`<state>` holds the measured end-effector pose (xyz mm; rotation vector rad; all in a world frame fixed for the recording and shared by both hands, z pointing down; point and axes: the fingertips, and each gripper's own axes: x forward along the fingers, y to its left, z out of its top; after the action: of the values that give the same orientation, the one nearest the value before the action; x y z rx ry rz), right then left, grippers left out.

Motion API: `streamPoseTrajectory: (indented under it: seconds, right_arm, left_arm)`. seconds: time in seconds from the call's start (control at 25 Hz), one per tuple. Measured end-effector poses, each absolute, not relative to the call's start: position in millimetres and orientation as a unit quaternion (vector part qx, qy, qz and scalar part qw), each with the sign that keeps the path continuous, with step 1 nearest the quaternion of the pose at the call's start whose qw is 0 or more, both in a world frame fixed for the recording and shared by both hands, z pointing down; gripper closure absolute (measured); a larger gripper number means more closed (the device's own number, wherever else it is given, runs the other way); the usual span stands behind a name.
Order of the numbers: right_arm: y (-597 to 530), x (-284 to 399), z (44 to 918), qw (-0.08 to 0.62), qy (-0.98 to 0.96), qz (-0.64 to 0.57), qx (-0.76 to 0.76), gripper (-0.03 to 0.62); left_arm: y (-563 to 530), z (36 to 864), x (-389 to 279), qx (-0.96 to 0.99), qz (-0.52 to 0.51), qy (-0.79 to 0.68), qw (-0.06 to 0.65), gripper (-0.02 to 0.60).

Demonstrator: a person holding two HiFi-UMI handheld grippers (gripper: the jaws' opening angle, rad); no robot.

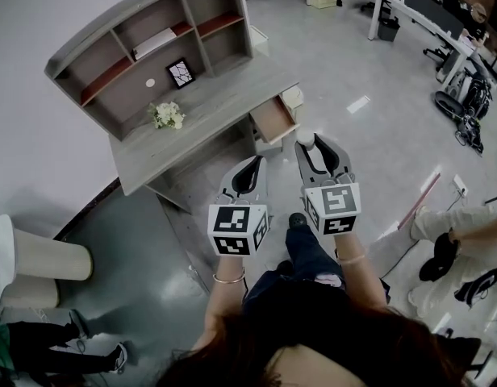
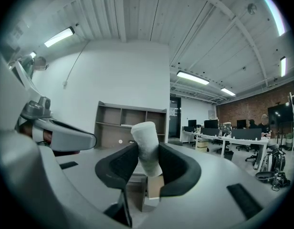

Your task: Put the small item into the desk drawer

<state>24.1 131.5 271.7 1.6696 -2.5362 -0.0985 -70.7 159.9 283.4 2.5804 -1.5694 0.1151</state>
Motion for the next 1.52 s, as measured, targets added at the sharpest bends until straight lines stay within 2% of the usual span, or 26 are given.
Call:
streamPoseTrajectory:
  seconds: [1.2,1.52]
  right_arm:
    - [-73,39,318,0.077,-0.855,0.014,0.513,0.474]
    - [-134,47,335,0.101,-0.865,0.015,0.491,0.474]
  left_arm:
    - [-46,323,-47,0.827,0.05,-0.555,0.079,0.566]
    - [-101,338,-42,0.81,0.045,-0.579,0.087,0.566]
